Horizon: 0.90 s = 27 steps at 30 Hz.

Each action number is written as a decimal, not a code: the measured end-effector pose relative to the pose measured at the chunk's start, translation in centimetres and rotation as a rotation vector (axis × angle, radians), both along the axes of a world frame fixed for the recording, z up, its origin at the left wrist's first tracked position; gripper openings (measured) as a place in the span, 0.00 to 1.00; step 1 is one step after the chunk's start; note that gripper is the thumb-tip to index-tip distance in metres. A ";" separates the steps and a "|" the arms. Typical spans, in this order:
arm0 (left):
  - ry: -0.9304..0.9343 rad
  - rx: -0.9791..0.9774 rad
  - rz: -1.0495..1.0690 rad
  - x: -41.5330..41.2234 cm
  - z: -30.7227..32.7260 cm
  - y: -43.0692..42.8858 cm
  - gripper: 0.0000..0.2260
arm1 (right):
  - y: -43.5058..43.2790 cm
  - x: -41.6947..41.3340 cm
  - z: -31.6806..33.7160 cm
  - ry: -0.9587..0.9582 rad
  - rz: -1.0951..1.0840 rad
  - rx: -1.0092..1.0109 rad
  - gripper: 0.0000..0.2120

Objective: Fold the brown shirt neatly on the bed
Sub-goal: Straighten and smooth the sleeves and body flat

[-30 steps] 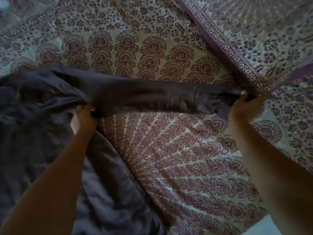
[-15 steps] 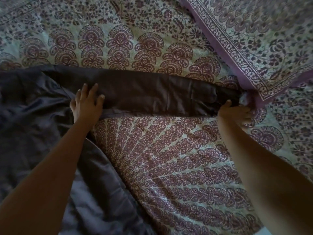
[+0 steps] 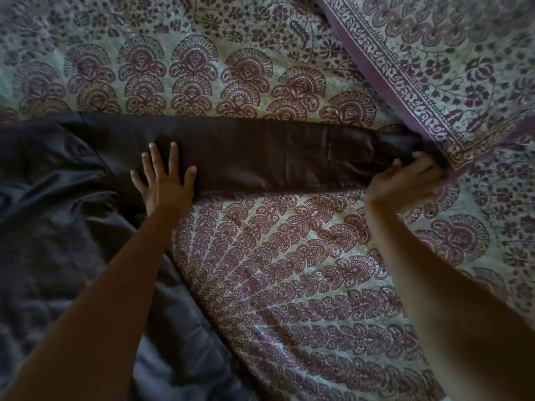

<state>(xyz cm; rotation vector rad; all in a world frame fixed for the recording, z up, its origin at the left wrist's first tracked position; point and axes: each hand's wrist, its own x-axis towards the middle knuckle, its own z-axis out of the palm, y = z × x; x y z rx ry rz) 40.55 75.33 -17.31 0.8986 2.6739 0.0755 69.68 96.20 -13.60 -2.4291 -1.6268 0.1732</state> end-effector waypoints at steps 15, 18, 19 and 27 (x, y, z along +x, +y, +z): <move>0.087 0.125 0.245 -9.6 1.4 -9.7 0.22 | -17.9 -27.8 -1.7 0.219 1.483 -0.124 0.28; 0.120 0.147 0.157 -11.2 0.8 -7.6 0.23 | -18.3 -31.5 -2.7 0.126 1.476 -0.115 0.28; 0.105 0.151 0.124 -11.8 0.5 -6.7 0.23 | -18.1 -32.3 -3.2 0.082 1.469 -0.135 0.28; 0.120 0.136 0.025 -12.1 -2.1 -5.4 0.23 | -13.9 -27.4 -5.1 -0.114 1.303 -0.148 0.33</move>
